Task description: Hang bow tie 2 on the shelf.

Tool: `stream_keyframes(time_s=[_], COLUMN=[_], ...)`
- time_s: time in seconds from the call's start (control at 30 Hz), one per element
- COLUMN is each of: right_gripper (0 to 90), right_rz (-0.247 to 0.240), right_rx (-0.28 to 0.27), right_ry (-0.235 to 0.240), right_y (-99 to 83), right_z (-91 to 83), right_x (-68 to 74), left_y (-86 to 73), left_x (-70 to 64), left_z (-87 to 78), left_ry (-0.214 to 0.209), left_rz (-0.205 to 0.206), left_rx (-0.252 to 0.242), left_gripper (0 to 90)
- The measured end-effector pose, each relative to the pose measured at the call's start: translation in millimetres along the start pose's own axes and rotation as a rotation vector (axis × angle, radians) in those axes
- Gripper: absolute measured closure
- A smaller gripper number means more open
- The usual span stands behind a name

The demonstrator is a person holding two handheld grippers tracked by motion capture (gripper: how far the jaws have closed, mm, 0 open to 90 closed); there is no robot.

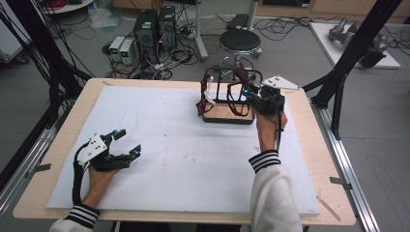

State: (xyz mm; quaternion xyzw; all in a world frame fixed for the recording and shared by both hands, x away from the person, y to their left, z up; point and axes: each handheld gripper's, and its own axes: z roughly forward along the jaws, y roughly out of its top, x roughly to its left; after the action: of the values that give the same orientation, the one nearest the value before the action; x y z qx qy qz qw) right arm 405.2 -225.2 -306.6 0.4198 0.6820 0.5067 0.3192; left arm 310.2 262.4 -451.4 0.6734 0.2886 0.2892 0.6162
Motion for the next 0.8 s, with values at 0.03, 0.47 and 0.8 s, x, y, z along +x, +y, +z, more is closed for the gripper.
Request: stream_keyframes(time_s=[0.03, 0.47, 0.8], right_gripper=[74.4, 74.4, 74.4], right_rz=[0.0, 0.042, 0.044], right_rx=[-0.007, -0.018, -0.022], right_ry=[-0.008, -0.059, -0.085], right_y=[1.1, 4.3, 9.1], right_z=[-1.3, -9.2, -10.0], right_x=[-2.1, -31.0, -46.9], left_y=[0.0, 0.0, -0.1], left_x=[0.1, 0.0, 0.1], left_z=[0.1, 0.0, 0.2], left_ry=[-0.001, 0.001, 0.0], left_rz=[0.001, -0.001, -0.004], left_rx=[0.0, 0.0, 0.0], left_gripper=[15.5, 15.5, 15.5])
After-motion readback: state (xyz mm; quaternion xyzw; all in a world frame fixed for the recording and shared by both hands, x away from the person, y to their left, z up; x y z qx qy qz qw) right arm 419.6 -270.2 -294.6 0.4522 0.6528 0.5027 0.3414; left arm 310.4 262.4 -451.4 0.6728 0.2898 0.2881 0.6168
